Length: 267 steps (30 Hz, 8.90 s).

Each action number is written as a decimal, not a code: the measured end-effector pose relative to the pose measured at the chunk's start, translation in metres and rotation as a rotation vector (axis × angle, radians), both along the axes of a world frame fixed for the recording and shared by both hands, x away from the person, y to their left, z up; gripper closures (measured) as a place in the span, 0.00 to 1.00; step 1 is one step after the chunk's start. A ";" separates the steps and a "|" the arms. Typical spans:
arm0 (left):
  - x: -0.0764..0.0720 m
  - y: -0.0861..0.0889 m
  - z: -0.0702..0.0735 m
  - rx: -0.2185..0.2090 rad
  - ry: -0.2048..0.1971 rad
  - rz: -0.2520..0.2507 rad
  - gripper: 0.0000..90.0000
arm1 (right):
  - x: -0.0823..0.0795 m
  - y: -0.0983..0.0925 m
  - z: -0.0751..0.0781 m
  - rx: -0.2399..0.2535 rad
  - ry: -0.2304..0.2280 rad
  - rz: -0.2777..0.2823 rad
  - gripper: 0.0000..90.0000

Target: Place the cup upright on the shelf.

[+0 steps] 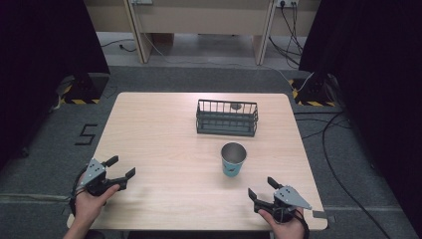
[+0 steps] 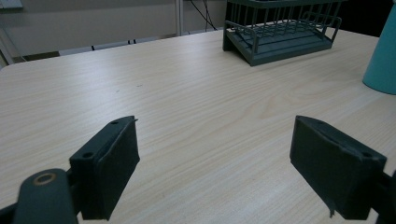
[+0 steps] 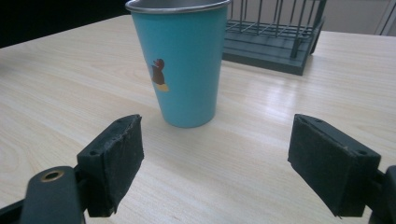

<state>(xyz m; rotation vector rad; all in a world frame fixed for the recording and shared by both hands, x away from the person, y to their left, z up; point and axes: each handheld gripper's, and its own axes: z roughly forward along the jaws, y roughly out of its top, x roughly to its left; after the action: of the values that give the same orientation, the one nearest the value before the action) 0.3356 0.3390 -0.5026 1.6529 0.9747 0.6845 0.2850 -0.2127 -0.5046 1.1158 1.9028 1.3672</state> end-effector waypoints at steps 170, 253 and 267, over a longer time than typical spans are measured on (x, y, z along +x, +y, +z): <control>-0.001 0.000 0.002 -0.015 -0.018 -0.012 0.16 | 0.157 0.083 0.079 0.045 -0.104 0.019 0.19; -0.002 0.001 0.003 -0.027 -0.027 -0.014 0.17 | 0.248 0.098 0.108 0.067 -0.063 -0.093 0.19; -0.002 0.001 0.003 -0.032 -0.034 -0.014 0.17 | 0.259 0.100 0.098 0.071 -0.031 -0.119 0.19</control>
<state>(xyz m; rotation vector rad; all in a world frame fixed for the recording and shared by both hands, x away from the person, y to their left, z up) 0.3338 0.3396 -0.4995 1.6142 0.9445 0.6817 0.5441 -0.1130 -0.4061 1.2149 1.7492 1.3869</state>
